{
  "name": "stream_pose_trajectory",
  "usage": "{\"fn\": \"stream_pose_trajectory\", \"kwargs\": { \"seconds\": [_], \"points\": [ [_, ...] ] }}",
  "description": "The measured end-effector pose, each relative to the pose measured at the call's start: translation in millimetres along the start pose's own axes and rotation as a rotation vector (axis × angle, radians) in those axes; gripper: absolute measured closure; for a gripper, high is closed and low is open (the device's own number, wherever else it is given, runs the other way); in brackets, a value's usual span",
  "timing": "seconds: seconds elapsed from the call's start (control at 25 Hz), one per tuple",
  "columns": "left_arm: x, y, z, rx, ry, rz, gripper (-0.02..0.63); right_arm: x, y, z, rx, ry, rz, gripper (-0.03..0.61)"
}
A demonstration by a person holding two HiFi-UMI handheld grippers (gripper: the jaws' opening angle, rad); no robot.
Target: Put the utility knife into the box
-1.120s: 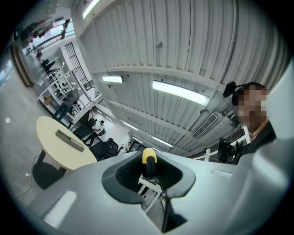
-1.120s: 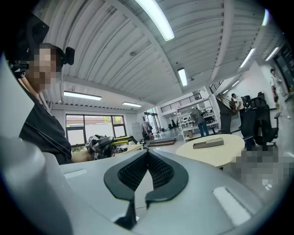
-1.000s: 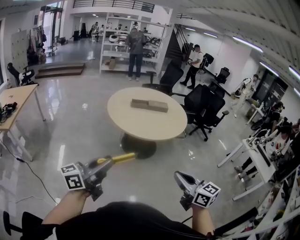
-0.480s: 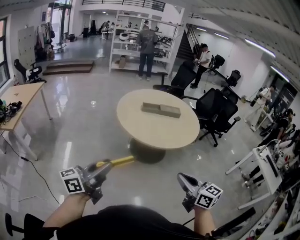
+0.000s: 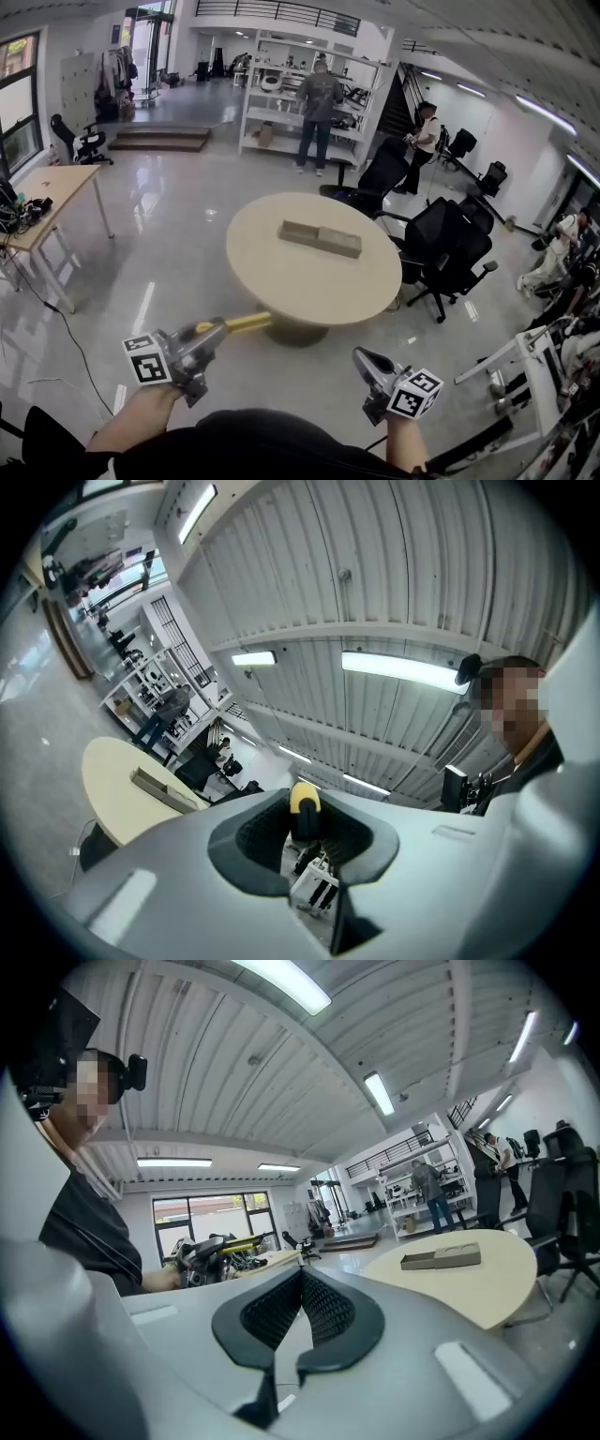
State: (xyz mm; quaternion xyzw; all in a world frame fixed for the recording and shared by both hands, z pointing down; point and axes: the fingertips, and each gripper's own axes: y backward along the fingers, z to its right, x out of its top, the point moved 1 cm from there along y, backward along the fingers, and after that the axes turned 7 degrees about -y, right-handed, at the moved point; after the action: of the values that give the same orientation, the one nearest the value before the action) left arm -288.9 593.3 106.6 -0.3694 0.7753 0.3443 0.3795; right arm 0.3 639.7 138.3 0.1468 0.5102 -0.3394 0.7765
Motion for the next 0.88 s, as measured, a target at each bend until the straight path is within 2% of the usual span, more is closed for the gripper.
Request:
{"fn": "stream_pose_trajectory", "kwargs": {
  "seconds": [0.12,0.44,0.64,0.88],
  "points": [
    [-14,-42,10,0.011,0.003,0.02,0.546,18,19,39,0.022,0.002,0.0,0.563],
    [-51,-118,27,0.041,-0.021,-0.029,0.546,34,55,121,0.043,-0.033,0.011,0.563],
    [-54,-143,15,0.052,-0.025,-0.045,0.546,39,52,148,0.048,-0.045,0.007,0.563],
    [-51,-166,-20,0.012,0.007,-0.049,0.546,48,30,166,0.013,-0.04,-0.003,0.563]
  ]
}}
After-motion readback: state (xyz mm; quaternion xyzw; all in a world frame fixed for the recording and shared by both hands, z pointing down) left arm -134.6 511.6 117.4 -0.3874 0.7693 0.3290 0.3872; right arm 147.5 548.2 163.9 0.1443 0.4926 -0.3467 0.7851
